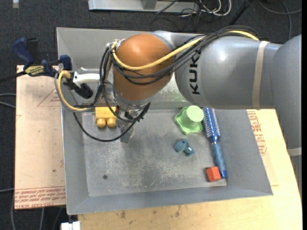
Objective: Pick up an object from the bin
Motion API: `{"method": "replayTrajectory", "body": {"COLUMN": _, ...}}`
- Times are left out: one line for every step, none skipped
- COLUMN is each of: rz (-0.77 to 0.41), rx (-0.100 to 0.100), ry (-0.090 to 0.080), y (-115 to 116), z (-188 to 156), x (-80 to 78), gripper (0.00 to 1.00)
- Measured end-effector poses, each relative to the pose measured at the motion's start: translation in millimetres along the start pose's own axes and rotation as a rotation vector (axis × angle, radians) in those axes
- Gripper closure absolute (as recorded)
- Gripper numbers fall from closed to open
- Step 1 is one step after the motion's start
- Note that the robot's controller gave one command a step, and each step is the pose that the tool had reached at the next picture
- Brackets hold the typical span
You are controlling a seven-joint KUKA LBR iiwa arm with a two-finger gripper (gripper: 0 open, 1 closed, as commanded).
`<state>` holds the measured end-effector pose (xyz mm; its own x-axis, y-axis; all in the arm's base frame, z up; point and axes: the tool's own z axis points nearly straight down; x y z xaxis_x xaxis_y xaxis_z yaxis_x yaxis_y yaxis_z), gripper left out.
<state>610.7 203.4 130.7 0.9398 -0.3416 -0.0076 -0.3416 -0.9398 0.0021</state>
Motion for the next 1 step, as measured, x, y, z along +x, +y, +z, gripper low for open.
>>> {"method": "replayTrajectory", "body": {"rz": 0.016, "rx": 0.009, "ry": 0.014, "y": 12.2, "z": -92.2, "x": 33.3, "gripper": 1.00}}
